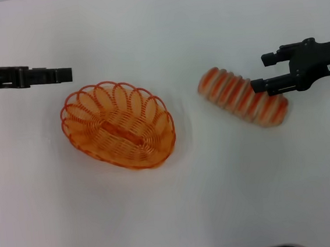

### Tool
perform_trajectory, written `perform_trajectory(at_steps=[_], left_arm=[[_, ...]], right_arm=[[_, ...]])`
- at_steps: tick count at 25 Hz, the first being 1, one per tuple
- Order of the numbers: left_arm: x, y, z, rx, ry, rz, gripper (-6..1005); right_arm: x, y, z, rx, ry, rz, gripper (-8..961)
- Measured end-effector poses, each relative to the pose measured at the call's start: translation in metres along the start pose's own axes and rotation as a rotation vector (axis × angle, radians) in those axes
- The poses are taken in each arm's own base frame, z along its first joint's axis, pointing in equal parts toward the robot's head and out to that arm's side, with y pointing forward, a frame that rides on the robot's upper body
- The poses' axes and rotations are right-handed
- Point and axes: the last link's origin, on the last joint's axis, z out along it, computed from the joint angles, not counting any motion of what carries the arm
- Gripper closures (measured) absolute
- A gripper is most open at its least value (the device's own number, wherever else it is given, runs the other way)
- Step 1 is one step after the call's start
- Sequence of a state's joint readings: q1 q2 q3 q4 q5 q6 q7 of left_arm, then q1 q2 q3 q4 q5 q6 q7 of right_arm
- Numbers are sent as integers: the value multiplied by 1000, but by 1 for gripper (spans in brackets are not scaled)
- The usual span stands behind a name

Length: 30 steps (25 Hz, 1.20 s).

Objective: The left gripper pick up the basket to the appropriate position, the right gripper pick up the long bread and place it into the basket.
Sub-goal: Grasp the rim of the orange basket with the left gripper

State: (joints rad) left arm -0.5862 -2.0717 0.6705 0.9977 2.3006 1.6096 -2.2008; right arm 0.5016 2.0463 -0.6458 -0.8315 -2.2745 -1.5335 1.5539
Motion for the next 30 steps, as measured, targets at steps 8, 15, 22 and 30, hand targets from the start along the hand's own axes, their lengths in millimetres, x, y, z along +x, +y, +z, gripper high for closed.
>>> perform_trajectory(at_steps=[8, 15, 22, 30], left_arm=[[11, -5, 3, 130, -152, -48, 141], [19, 6, 21, 204, -298, 20, 141], [28, 22, 43, 230, -362, 110, 140], [25, 25, 65, 309, -406, 191, 162]], right_arm=[[-4, -1, -2, 6, 0, -18, 146], [-5, -1, -3, 7, 0, -23, 146], [-5, -1, -3, 7, 0, -25, 146], [-6, 0, -3, -2, 0, -24, 145]])
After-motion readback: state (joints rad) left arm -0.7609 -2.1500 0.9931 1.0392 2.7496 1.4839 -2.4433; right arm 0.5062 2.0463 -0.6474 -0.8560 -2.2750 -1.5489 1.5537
